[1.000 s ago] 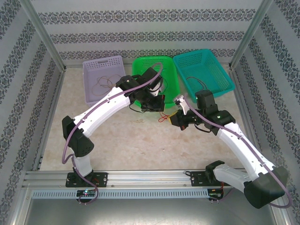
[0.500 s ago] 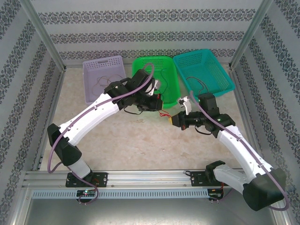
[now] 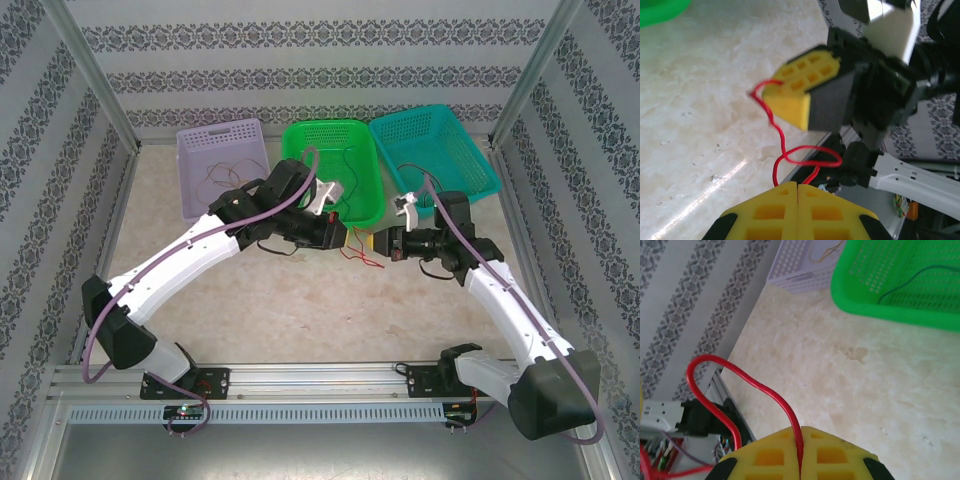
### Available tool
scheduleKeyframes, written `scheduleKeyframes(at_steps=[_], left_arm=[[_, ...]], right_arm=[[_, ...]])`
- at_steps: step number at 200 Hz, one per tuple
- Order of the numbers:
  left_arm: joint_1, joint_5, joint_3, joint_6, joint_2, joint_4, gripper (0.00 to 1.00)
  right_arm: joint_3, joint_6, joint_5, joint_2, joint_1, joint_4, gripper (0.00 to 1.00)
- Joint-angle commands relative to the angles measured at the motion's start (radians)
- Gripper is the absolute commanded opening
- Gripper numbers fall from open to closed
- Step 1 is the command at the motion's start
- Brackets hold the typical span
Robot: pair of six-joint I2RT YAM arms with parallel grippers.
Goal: Untangle the cables
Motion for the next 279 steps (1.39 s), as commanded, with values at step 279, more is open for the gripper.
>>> scheduleKeyframes(at_steps=[279], left_arm=[[0.382, -0.156, 0.293, -0.455, 0.239, 0.082, 0.0]], right_arm=[[0.128, -0.61, 0.844, 0.006, 0.987, -0.161, 0.0]])
